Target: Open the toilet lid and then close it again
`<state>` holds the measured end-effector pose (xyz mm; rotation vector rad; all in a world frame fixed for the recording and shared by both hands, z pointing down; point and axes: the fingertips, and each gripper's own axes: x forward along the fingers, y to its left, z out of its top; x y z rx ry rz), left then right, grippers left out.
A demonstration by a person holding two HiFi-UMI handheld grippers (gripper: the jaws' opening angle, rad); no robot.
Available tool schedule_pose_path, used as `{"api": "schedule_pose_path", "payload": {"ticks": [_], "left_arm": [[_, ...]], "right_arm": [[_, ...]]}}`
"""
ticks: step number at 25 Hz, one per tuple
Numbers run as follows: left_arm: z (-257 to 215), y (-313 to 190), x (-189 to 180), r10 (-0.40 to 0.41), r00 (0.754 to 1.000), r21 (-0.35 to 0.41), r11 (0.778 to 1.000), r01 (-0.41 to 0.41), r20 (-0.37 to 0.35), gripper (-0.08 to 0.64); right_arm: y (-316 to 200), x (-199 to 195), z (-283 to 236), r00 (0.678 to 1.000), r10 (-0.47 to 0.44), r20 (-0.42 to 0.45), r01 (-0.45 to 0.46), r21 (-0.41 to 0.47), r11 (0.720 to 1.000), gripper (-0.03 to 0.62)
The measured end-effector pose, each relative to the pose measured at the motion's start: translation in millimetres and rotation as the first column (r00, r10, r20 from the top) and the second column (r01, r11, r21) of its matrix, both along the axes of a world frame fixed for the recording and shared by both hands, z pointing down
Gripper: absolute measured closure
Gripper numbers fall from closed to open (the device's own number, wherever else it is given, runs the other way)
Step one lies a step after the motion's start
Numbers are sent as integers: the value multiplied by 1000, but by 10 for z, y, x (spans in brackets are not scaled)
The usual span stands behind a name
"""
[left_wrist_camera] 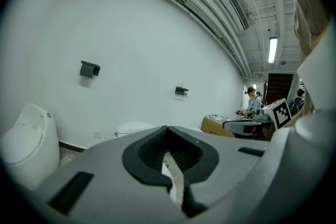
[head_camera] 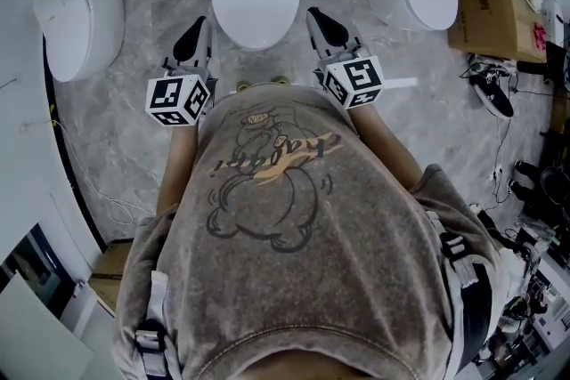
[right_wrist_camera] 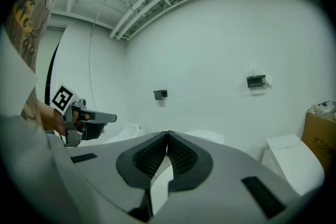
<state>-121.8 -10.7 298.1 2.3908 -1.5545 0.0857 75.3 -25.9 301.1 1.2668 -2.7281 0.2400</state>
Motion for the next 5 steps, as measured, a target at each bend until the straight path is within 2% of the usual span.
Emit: {"api": "schedule_pose_path", "payload": {"ticks": [5], "left_arm": [[28,-70,-6,-13,1000,-7,1000,13,2,551]], "right_arm": [[-82,20,7,1000,-11,-3,11,7,1000,565]]}}
